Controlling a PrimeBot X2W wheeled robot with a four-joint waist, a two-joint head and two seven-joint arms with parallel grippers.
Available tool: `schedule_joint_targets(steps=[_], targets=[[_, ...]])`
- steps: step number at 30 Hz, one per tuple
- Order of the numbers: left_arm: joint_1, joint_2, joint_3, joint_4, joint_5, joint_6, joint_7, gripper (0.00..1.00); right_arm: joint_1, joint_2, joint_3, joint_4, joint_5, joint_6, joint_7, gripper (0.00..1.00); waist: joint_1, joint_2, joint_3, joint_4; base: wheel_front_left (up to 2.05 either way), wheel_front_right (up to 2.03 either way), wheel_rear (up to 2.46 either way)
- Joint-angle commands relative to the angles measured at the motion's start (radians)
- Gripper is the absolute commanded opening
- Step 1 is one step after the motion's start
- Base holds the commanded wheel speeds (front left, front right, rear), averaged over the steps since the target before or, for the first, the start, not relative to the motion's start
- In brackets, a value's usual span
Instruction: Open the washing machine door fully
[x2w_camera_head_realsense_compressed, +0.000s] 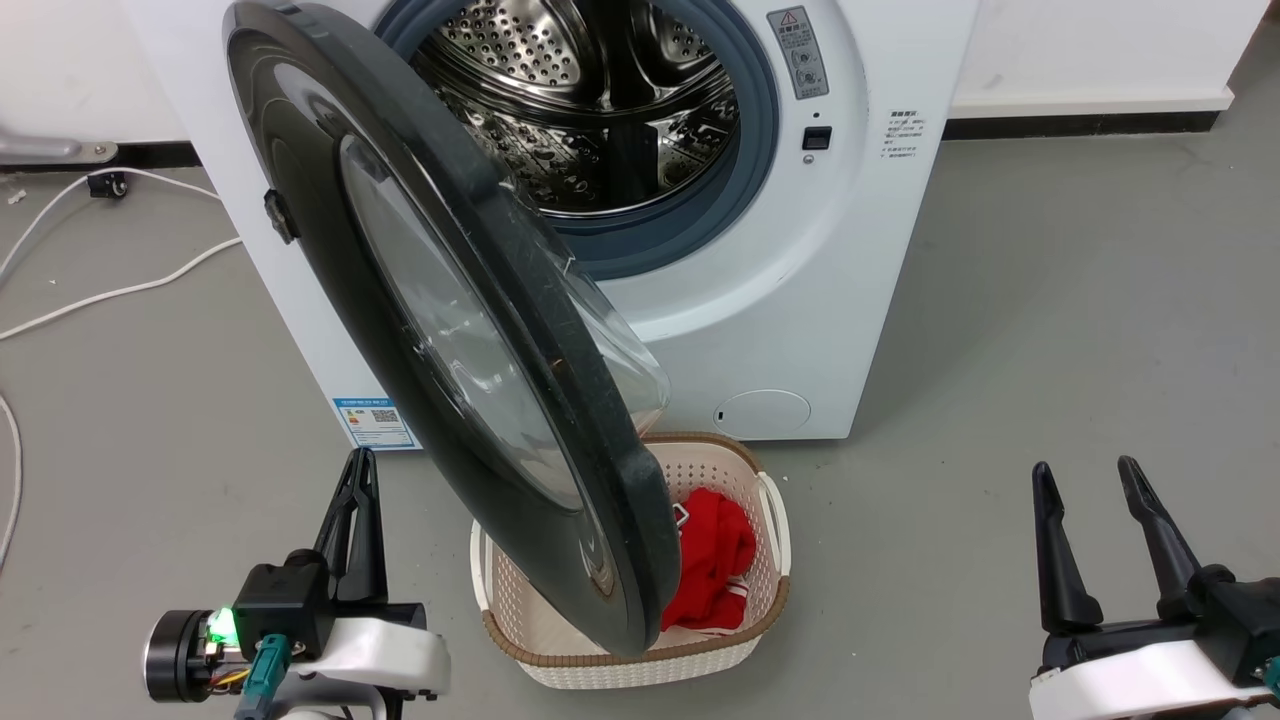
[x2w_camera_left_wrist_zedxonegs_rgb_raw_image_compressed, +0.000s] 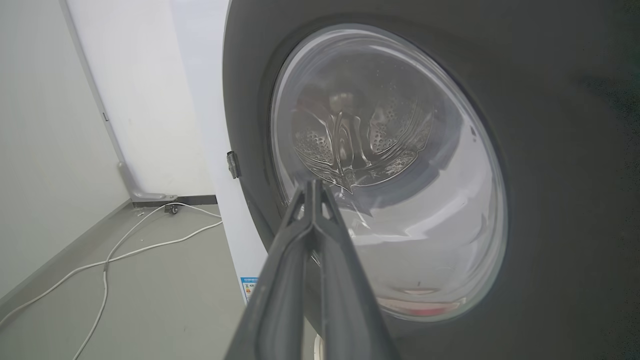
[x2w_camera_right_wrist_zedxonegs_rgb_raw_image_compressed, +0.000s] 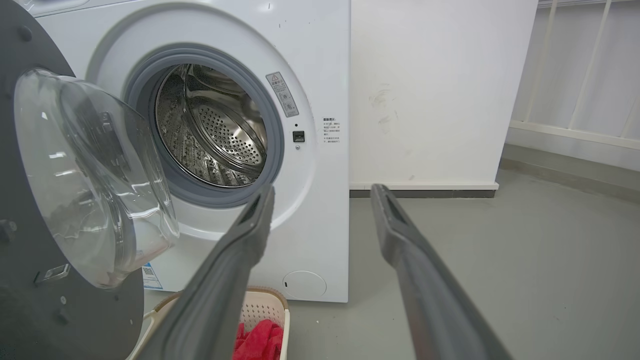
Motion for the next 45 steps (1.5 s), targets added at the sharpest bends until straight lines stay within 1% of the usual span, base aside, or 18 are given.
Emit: schedule_joint_targets(steps=[1,5,8,11,15,20,23,26,30,33,34,37,40,45], targets=[[-0.006,0.003,-0.002,-0.006,-0.001,0.002,-0.003,0.0,-0.01,0.003,-0.002,0.0,0.006,-0.001,-0.003,1.0,0.0,0.0,0.001,0.0,0.0,0.0,0.0],[-0.015,0.002,0.003,-0.029,-0.002,0.007,-0.003,0.0,-0.014,0.003,-0.002,0.002,0.007,-0.001,-0.004,1.0,0.0,0.0,0.004,0.0,0.0,0.0,0.0],[-0.026,0.002,0.008,-0.077,-0.002,0.014,-0.003,0.0,-0.016,0.003,-0.004,0.002,0.007,-0.001,-0.006,1.0,0.0,0.0,0.006,0.001,0.0,0.0,0.0],[-0.047,0.006,0.018,-0.159,0.004,0.02,-0.003,0.0,-0.016,0.003,-0.004,0.004,0.012,-0.001,-0.006,1.0,0.0,0.0,0.004,0.003,0.0,0.0,0.0],[-0.077,0.012,0.016,-0.311,0.025,0.033,-0.003,0.0,-0.014,0.003,-0.005,0.005,0.016,-0.001,-0.004,1.0,0.0,0.0,0.004,0.006,0.0,0.0,0.0],[-0.124,0.016,-0.021,-0.509,0.056,0.035,-0.003,0.0,-0.015,0.003,-0.005,0.008,0.018,-0.001,0.0,1.0,0.0,0.0,0.006,0.008,0.0,0.0,0.0],[-0.151,0.015,-0.068,-0.605,0.064,0.021,-0.002,0.0,-0.016,0.003,-0.003,0.012,0.022,-0.001,0.001,1.0,0.0,0.0,0.006,0.006,0.0,0.0,0.0],[-0.162,0.011,-0.136,-0.658,0.051,-0.001,-0.002,0.0,-0.016,0.003,-0.001,0.014,0.023,-0.001,0.001,1.0,0.0,0.0,0.004,0.003,0.0,0.0,0.0],[-0.13,0.006,-0.255,-0.648,0.012,-0.045,-0.002,0.0,-0.017,0.003,0.0,0.018,0.025,-0.001,0.003,1.0,0.0,0.0,0.002,-0.002,0.0,0.0,0.0],[-0.092,0.002,-0.348,-0.606,-0.036,-0.073,0.03,0.0,-0.016,0.003,0.0,0.021,0.027,-0.001,0.004,1.0,0.0,0.0,0.001,-0.004,0.0,0.0,0.0],[-0.092,0.002,-0.348,-0.606,-0.036,-0.073,0.03,0.0,-0.016,0.003,0.0,0.021,0.027,-0.001,0.004,1.0,0.0,0.0,0.001,-0.004,0.0,0.0,0.0],[-0.045,0.001,-0.429,-0.557,-0.084,-0.09,0.094,0.0,-0.011,0.003,-0.003,0.022,0.028,-0.001,0.008,1.0,0.0,0.0,0.0,-0.004,0.0,0.0,0.0],[0.002,0.001,-0.49,-0.501,-0.13,-0.099,0.165,0.0,-0.007,0.003,-0.003,0.024,0.031,-0.001,0.009,1.0,0.0,0.0,0.0,-0.002,0.0,0.0,0.0],[0.073,0.019,-0.548,-0.397,-0.179,-0.105,0.281,0.0,-0.006,0.003,0.002,0.029,0.039,-0.001,0.015,1.0,0.0,0.0,0.003,0.001,0.0,0.0,0.0]])
